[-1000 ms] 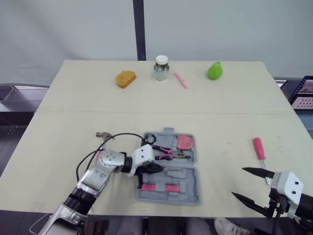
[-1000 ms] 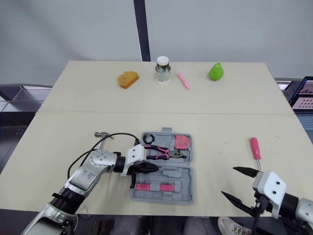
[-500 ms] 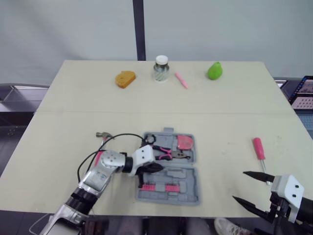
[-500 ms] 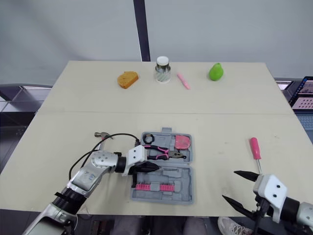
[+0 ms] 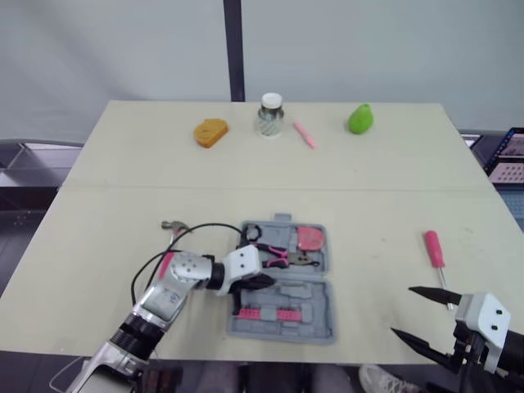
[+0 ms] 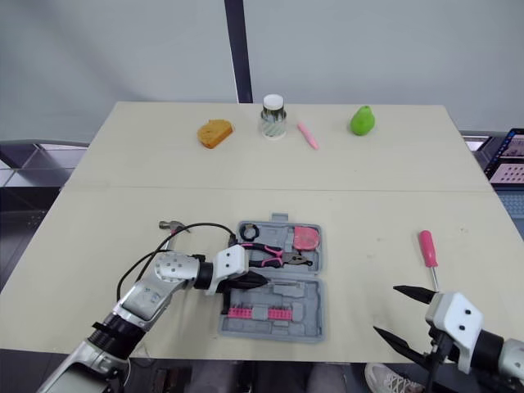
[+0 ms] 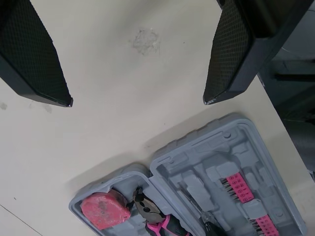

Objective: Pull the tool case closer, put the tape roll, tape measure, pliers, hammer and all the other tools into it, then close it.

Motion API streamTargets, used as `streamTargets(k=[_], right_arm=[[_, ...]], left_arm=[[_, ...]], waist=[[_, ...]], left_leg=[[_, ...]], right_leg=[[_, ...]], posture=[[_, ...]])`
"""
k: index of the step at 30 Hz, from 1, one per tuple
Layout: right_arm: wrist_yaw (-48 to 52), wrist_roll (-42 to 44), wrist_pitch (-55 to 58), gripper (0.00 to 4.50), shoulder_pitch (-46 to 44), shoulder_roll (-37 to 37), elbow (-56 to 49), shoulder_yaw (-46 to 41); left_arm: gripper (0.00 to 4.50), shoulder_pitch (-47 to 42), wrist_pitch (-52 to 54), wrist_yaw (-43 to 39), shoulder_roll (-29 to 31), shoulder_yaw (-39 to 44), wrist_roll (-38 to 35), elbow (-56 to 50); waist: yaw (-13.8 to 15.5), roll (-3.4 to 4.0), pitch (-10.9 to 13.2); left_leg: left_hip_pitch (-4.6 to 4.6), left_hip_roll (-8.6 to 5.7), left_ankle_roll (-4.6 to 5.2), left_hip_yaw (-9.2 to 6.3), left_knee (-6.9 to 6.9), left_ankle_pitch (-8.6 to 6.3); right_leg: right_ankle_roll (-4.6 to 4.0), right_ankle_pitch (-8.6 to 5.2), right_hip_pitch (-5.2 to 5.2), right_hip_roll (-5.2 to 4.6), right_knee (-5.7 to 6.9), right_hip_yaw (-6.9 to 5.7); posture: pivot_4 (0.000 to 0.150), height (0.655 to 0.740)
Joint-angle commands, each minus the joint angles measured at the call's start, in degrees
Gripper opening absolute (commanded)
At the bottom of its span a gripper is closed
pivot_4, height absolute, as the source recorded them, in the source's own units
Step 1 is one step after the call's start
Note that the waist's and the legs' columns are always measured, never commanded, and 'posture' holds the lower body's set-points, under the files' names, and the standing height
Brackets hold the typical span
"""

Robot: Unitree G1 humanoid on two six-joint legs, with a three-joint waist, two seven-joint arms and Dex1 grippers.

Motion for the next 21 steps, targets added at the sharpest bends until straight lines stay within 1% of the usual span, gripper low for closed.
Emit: streamTargets(k=[1,21], right_arm=[[-0.47,0.71,-0.04,4.50,0.61,-0.04,-1.31,-1.64],[-0.77,1.01,0.54,4.50,1.28,0.06,-2.15,-2.31]], left_arm=[[0.02,0.98,2.22,0.30,-0.10,-2.71,2.46,1.34],[0.02,1.12,2.28,0.90,0.09,-5.64,4.51,3.30]], waist=[[0.05,0.00,0.00],[0.02,0.03,-0.03]], left_leg=[[0.00,0.00,0.00,0.00,0.00,0.00],[0.05,0.00,-0.01,-0.01,-0.03,-0.02]], right_leg=[[0.00,0.00,0.00,0.00,0.00,0.00],[0.00,0.00,0.05,-0.01,-0.09,0.02]], posture=[[0.150,0.6950],[0.150,0.6950]])
